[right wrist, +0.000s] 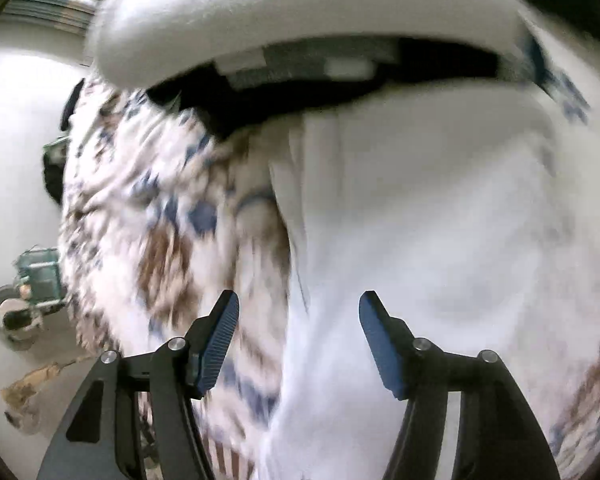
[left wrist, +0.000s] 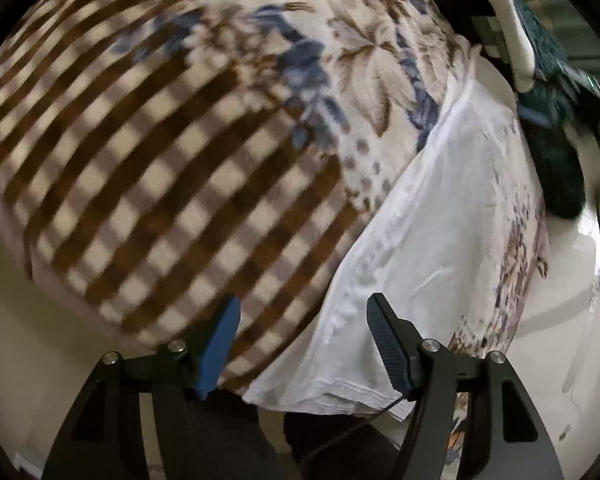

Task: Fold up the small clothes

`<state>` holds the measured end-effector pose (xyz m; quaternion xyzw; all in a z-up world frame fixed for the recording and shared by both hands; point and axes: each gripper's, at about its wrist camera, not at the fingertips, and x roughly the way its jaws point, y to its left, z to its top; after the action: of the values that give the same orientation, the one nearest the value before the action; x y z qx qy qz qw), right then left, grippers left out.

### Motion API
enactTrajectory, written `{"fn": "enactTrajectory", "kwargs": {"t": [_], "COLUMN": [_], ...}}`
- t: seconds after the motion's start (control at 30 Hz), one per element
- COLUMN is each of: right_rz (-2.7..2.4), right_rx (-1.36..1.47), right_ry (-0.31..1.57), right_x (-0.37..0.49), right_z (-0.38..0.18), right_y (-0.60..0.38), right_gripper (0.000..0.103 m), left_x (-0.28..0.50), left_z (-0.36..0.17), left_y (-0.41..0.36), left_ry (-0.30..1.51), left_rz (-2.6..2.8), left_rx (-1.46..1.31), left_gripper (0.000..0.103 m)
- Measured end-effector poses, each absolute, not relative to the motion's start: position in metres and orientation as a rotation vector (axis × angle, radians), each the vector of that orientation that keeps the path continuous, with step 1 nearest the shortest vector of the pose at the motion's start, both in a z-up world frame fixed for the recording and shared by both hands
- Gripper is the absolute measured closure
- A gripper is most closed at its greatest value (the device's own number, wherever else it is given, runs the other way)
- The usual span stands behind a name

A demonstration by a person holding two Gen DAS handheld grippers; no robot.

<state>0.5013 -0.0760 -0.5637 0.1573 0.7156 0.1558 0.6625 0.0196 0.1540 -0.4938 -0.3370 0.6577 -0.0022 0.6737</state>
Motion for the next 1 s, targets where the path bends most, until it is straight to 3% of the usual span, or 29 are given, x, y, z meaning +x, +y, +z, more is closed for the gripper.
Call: {"fn": "enactTrajectory", "kwargs": {"t": [0.17, 0.3, 0.4, 0.57, 0.6, 0.63, 0.67, 0.73, 1.0], "right_rz": [0.303, 0.204, 0.148, 0.125, 0.131, 0.130, 0.119, 0.109, 0.114], "right_rx": [0.421, 0.401, 0.478, 0.608, 0.625, 0.619, 0.596, 0.574, 0.526], "right_ry": [1.715, 1.867, 1.985, 2.059, 2.047, 2.030, 2.013, 1.960, 1.869], "right_x": [0.373, 0.253, 0.170, 0.077, 0.065, 0.056, 0.049, 0.037, 0.001], "right_z": [-0.551, -0.586, -0.622, -0.661, -0.663, -0.664, -0.663, -0.656, -0.623], "right_y": [-0.145, -0.177, -0.196, -0.194, -0.192, -0.189, -0.189, -0.191, -0.206], "right_gripper": [0.038, 0.038, 0.038, 0.041, 0.055, 0.082, 0.091, 0.098, 0.101], "left_x": [0.043, 0.039, 0.029, 0.015, 0.012, 0.008, 0.005, -0.001, -0.016], "left_z": [-0.508, -0.524, -0.525, -0.511, -0.508, -0.509, -0.508, -0.505, -0.486], "left_y": [0.129, 0.105, 0.096, 0.094, 0.094, 0.095, 0.097, 0.100, 0.095], "left_ry": [1.563, 1.624, 1.617, 1.554, 1.551, 1.554, 1.559, 1.563, 1.553], "left_rz": [-0.122, -0.157, -0.152, -0.111, -0.102, -0.097, -0.088, -0.073, -0.092], "left_rx": [-0.672, -0.594, -0.545, -0.516, -0.514, -0.518, -0.524, -0.545, -0.538], "left_gripper": [0.040, 0.044, 0.096, 0.100, 0.100, 0.101, 0.102, 0.102, 0.102]}}
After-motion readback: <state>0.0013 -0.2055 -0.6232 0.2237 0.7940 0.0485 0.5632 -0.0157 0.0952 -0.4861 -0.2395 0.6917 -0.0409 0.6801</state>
